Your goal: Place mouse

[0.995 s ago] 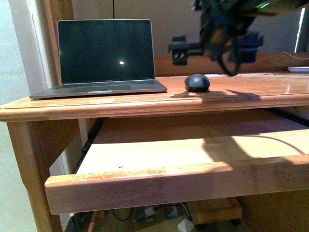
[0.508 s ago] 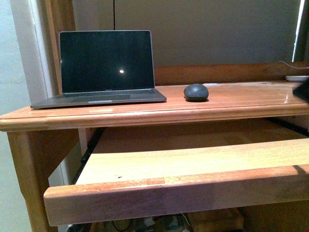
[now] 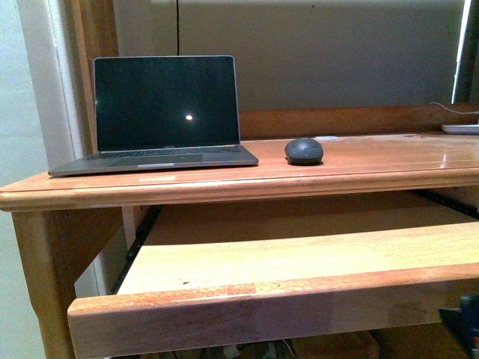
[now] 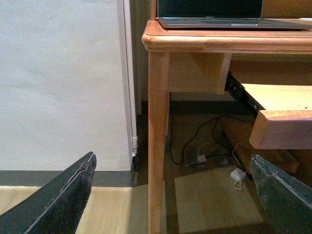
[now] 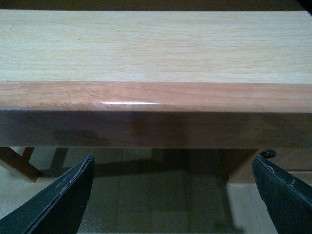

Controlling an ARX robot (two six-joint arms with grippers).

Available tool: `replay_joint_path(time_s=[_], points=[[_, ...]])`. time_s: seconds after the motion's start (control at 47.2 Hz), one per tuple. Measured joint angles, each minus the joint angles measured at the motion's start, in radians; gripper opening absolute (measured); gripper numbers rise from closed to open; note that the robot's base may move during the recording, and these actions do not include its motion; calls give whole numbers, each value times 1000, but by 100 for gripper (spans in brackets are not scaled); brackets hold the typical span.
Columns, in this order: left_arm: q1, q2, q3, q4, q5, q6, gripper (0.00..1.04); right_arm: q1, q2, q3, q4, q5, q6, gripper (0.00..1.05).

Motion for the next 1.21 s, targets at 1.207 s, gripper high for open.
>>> replay_joint_path(time_s=[1.207], points=[[0, 0, 0, 0, 0, 0, 97, 224, 690, 766, -117, 298, 42, 97]])
